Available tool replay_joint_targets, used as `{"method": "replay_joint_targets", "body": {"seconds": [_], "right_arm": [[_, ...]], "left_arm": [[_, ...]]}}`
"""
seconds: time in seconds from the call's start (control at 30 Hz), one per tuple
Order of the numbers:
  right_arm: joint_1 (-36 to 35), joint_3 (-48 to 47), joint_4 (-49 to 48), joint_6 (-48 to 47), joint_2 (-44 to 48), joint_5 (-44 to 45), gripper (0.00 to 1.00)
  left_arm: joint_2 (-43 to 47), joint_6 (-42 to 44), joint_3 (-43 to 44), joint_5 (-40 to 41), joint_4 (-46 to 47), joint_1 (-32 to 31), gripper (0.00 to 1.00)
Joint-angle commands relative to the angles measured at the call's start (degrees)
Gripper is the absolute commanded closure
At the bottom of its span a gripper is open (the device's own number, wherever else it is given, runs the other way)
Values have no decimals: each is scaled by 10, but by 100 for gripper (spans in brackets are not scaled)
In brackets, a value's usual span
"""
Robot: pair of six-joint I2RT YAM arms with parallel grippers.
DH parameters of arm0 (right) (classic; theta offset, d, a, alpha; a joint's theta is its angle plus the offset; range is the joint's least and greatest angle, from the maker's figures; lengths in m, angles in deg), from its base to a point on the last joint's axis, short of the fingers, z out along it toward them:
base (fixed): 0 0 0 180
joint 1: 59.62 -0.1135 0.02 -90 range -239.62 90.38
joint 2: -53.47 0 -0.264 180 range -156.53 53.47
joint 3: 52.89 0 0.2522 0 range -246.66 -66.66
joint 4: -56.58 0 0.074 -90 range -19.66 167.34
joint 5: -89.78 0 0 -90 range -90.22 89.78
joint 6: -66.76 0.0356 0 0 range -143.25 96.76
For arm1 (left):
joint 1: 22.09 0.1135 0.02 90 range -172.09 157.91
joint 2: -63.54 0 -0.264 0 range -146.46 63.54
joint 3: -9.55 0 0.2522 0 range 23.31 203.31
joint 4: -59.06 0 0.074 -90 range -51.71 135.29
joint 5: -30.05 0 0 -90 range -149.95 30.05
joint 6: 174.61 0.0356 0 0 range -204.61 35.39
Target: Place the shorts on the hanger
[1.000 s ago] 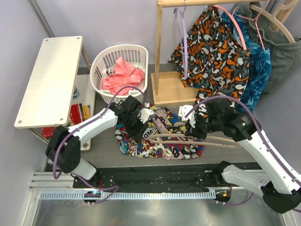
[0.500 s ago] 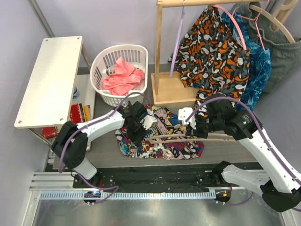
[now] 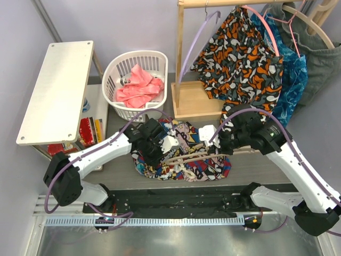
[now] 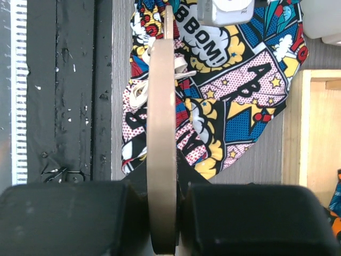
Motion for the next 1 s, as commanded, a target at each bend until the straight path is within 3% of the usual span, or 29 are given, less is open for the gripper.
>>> {"method": "replay_joint_targets", "body": {"seconds": [0.0, 0.33, 0.73, 0.87, 0.97], "right_arm": [[-2, -30, -23, -45, -3, -26, 99], [-7, -13, 9, -122, -17, -40, 99], [-55, 30, 42, -107, -1, -33, 99], [-67, 45, 19, -59, 12, -28, 99], [-66, 41, -5, -33, 32, -3, 99]], "left_arm": [[8, 25, 8, -4, -16, -8, 100], [-7, 13, 30, -13, -8, -8, 100], [-13, 2, 63, -22, -1, 1, 100], [43, 0, 54, -15, 55, 4, 100], [148, 34, 20, 1, 100, -17, 100]]}}
